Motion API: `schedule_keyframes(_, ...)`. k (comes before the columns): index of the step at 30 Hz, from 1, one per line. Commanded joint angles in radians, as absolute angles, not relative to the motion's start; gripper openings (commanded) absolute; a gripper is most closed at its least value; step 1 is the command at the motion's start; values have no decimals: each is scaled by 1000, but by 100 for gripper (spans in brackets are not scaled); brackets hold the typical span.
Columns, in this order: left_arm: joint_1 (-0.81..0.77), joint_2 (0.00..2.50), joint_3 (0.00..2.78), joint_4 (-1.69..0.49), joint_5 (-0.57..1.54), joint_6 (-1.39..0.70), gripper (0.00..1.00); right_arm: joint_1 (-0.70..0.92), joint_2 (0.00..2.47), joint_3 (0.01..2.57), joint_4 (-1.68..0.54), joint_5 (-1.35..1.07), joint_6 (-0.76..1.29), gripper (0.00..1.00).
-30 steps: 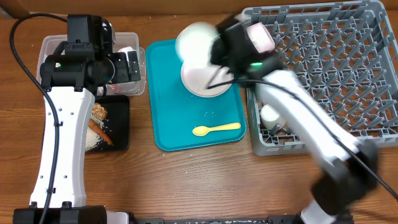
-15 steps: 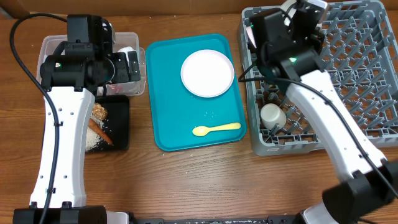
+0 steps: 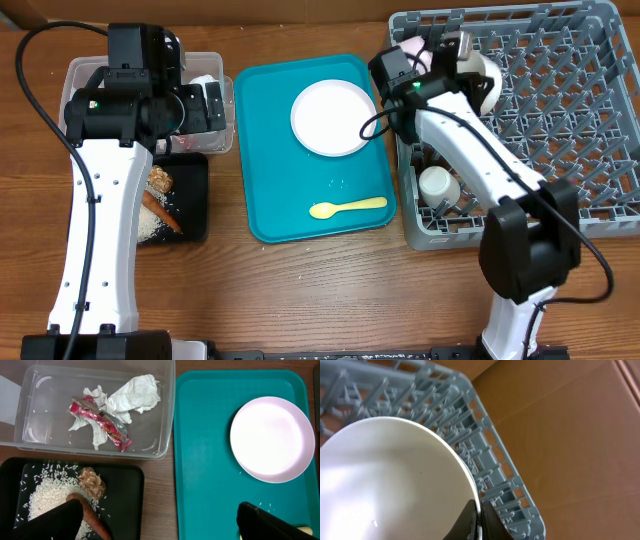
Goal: Sort waste into correct bins and load items into the dishwasher
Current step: 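Carry the white bowl with the right gripper into the dish rack, then return the right gripper to the teal tray and grasp the pink plate rim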
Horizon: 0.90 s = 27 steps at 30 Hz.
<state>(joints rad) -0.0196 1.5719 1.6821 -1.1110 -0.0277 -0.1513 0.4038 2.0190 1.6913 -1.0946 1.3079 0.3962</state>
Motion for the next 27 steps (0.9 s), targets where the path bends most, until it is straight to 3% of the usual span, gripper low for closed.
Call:
schedule_keyframes(1, -21, 1576, 1703, -1111, -33, -161, 100, 421, 2046, 1688, -1125, 1306, 450, 4)
schedule_keyframes(27, -21, 1576, 1703, -1111, -33, -161, 100, 442, 2086, 1682, -1336, 1127, 503, 4)
